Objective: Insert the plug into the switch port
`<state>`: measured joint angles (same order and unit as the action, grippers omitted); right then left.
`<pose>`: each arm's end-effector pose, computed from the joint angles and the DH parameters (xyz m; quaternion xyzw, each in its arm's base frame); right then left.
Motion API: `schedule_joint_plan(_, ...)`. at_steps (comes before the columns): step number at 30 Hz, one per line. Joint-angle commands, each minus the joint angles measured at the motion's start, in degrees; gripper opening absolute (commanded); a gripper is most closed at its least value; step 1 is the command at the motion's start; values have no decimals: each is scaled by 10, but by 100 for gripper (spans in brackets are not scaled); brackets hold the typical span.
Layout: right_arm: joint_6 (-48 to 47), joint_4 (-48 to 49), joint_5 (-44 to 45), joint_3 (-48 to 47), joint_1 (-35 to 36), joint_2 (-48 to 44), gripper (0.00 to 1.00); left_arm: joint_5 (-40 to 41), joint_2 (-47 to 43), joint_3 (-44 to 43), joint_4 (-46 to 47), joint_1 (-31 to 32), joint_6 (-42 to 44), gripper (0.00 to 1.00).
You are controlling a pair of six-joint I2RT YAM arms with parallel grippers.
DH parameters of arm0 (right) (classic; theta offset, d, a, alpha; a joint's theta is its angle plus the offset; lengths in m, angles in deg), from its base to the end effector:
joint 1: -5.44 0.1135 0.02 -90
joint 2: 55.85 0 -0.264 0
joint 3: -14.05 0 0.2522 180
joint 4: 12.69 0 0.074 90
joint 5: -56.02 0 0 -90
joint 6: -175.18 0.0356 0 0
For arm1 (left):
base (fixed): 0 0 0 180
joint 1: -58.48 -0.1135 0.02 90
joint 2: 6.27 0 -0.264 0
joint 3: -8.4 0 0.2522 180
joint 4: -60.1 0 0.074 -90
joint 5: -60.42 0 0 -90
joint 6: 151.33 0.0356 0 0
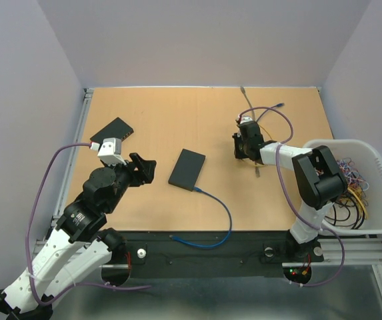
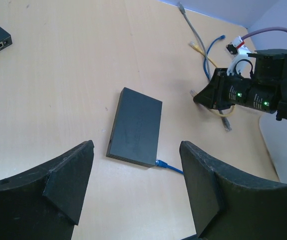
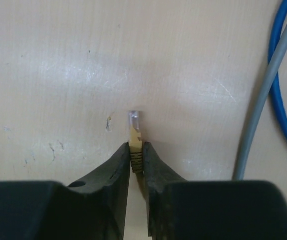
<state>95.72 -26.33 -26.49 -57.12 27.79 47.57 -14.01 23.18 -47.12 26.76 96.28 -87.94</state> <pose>0.3446 0.1366 0.1572 -0.0708 0.9225 0.0480 0.3765 0.1039 -0.0685 0.3404 -0.0166 0.7488 -0.2629 0.6082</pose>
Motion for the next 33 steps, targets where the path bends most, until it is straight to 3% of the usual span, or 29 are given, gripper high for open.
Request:
schedule_joint_plan(1, -3, 1, -30, -9, 0, -33, 14, 12, 3, 3, 15, 2, 10, 80)
schedule_joint_plan(7, -15, 8, -64, -13, 1, -110, 0, 12, 6, 4, 16, 1, 9, 80)
schedule_joint_plan(12, -16, 23, -38, -51, 3, -189, 0, 16, 9, 2, 14, 1, 6, 80)
schedule_joint_plan(13, -24, 25, -21, -97, 2, -233, 0, 18, 8, 4, 13, 2, 5, 80)
schedule_joint_plan(20, -39, 43, -38, -181, 2, -295, 0, 18, 10, 3, 13, 1, 5, 80)
schedule_joint_plan(23, -68, 96, -62, -185, 10, -328, 1, 18, 11, 4, 12, 1, 5, 80)
schedule_joint_plan(31, -170, 184, -22, -163, 67, -417, 0, 18, 14, 4, 13, 1, 4, 80)
schedule_joint_plan(33, -169, 171, -41, -169, 68, -424, 0, 18, 16, 3, 13, 1, 4, 80)
